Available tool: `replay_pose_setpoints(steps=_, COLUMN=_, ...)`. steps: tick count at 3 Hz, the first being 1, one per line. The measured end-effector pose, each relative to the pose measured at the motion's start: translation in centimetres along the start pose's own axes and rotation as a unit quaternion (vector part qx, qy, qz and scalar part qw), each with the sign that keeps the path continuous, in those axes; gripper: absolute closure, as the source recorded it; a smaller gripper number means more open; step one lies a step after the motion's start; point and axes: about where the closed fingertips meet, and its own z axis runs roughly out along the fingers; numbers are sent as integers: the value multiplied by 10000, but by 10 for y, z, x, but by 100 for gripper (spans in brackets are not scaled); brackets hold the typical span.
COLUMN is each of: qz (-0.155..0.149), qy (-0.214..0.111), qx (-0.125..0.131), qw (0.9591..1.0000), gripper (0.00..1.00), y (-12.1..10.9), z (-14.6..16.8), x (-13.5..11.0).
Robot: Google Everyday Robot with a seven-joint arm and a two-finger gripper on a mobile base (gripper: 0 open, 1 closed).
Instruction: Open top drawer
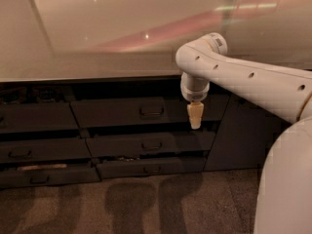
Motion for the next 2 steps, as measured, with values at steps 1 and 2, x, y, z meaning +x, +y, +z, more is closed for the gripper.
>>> replay_pose_setpoints(steps=1, qz=25, qy=-4, qx=-39, qw=10000, gripper=0, y=1, z=2, x=1)
replay_pose_setpoints(steps=2, qz=25, qy=-3, qx=-39, qw=10000, gripper=0, y=1, z=2, x=1)
